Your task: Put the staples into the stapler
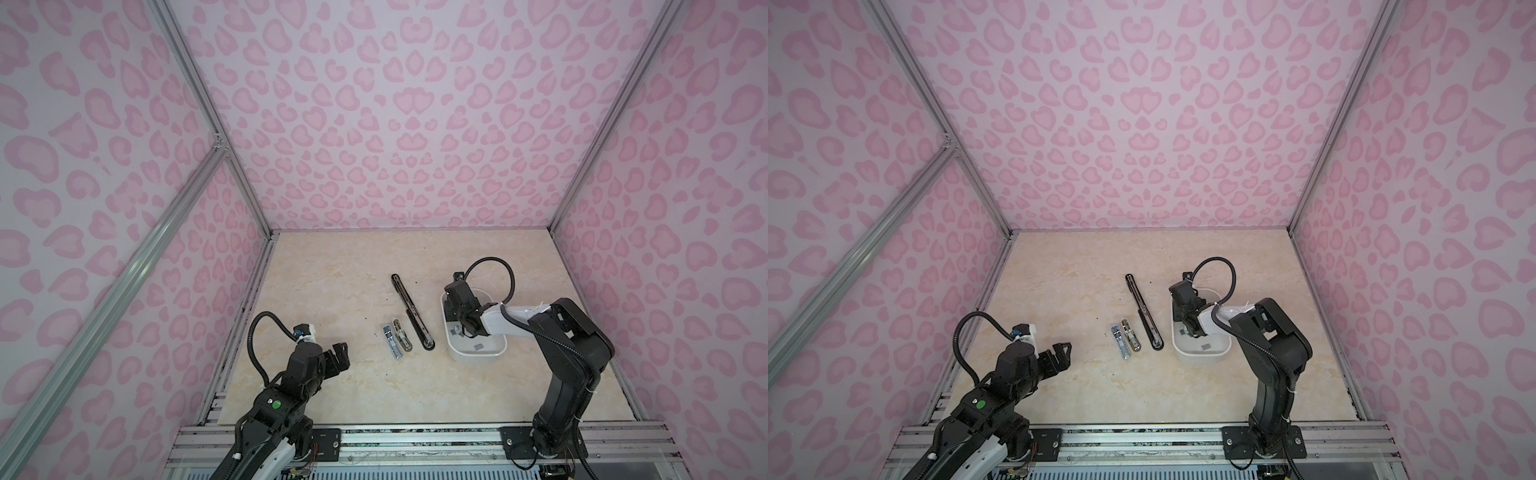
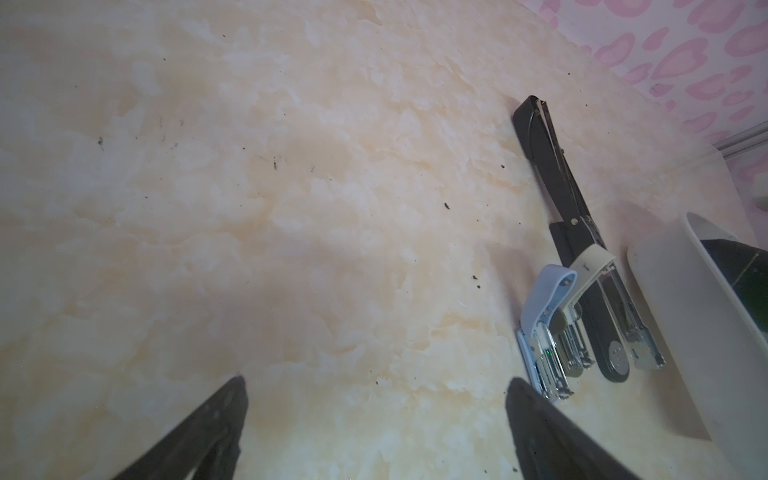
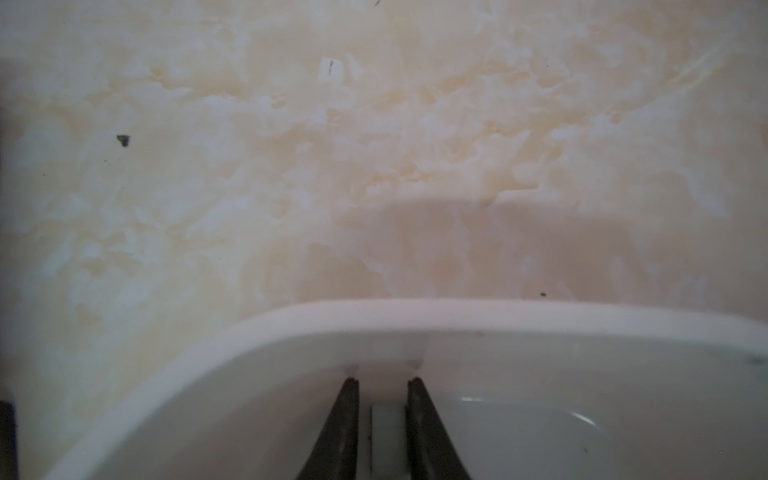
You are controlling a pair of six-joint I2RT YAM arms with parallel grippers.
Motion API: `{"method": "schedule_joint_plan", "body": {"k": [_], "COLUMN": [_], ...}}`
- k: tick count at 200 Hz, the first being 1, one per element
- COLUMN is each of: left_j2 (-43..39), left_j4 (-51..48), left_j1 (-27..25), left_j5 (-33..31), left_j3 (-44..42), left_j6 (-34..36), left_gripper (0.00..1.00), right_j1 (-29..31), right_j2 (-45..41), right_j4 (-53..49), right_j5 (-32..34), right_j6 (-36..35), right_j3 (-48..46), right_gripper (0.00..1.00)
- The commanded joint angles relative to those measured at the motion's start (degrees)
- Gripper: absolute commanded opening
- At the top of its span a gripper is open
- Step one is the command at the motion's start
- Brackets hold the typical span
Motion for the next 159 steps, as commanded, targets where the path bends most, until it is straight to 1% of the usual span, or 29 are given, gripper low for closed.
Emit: {"method": "schedule_joint_plan", "body": {"k": [1,137,159], "left_j2": [-0.01,-0.03,-0.11], "left_j4": [1.55,1.46,1.47], "left_j1": [-0.03,-0.12,-0.19], "left_j5": [-0.51,-0.71,-0.7], "left_j3": [0.77,0.81,0.75], "left_j6": [0.07,0.03,-0.02], "left_gripper": [0.98,0.98,0.98], "right_j1": [0.06,0.09,0.11], "right_j2": [0.7,-2.43,-4.06], "right_j4": [-6.36,-6.36,-6.28], "right_j5": [-1.34,-0.86,-0.97], "right_j6": [0.28,0.25,0.32], "right_j3": [-0.82,-1.73,-2.39], "right_gripper": [0.21,0.18,0.17]}}
